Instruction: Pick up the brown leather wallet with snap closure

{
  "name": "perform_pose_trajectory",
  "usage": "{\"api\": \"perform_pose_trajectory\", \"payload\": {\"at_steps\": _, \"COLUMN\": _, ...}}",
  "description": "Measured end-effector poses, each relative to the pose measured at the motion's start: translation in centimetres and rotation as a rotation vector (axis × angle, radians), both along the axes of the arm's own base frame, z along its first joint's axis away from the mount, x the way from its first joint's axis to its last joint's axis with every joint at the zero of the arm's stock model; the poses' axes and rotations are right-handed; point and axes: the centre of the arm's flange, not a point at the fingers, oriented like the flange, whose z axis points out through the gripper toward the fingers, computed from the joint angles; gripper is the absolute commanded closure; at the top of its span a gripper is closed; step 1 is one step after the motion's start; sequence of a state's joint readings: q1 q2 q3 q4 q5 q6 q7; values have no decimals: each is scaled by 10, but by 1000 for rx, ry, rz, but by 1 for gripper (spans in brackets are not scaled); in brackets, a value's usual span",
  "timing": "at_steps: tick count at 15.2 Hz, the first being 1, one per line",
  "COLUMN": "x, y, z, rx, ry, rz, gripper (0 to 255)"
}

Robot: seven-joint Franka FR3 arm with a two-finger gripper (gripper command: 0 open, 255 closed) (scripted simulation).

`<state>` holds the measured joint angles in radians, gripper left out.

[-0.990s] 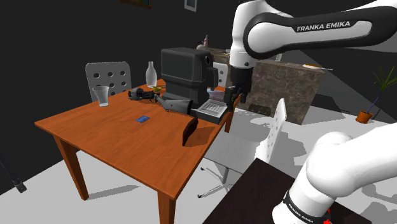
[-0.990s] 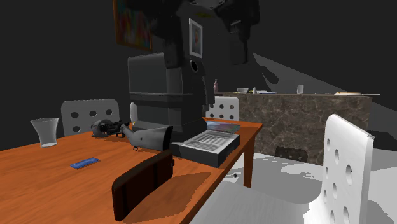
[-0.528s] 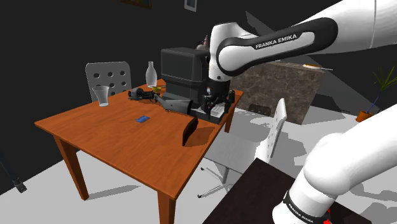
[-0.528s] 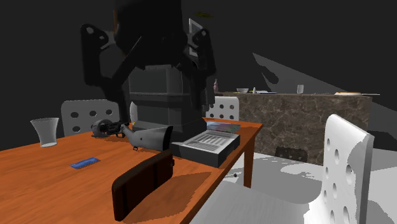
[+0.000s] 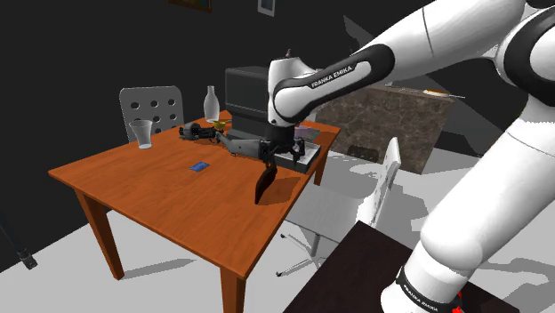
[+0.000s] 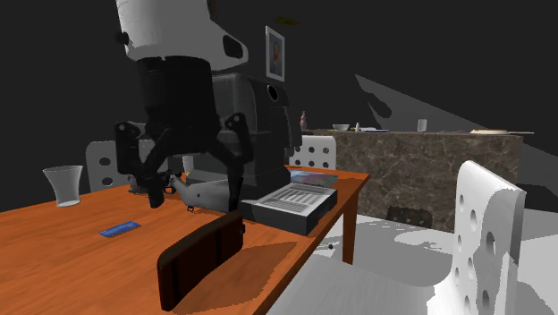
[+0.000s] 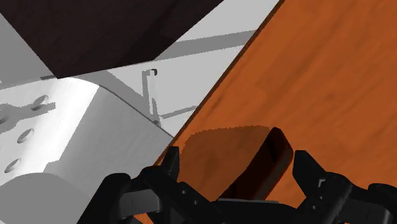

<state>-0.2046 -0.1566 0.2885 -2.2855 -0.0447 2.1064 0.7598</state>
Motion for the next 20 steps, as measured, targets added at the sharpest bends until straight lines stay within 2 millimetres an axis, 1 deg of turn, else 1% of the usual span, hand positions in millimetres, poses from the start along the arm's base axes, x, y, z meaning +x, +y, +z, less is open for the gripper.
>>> {"api": "perform_pose_trajectory", "payload": {"at_steps": 1, "x": 11, "y": -1, "z": -6, "rx": 2, "ry": -5, "rz": -42, "gripper": 0}}
{"api": "perform_pose_trajectory", "payload": {"at_steps": 3, "x": 34, "y": -10, "z": -25, "rx": 4, "ry": -14, "rz": -125, "gripper": 0}}
{"api": "perform_pose_trajectory", "payload": {"at_steps": 7, "x": 69, "y": -23, "z": -54, "rx": 10, "ry": -32, "rz": -290, "gripper": 0}}
{"api": "perform_pose_trajectory", "payload": {"at_steps": 11, "x": 109, "y": -44, "z": -84, "rx": 16, "ry": -50, "rz": -455, "gripper": 0}}
{"api": "perform_pose_trajectory", "payload": {"at_steps": 12, "x": 113, "y": -49, "z": -88, "rx": 16, "ry": -52, "rz": -478, "gripper": 0}}
{"api": "perform_pose_trajectory", "payload": {"at_steps": 14, "x": 116, "y": -53, "z": -99, "rx": 16, "ry": -54, "rz": -496, "gripper": 0}}
{"api": "perform_pose_trajectory", "payload": {"at_steps": 20, "x": 117, "y": -54, "z": -129, "rx": 16, "ry": -55, "rz": -502, "gripper": 0}}
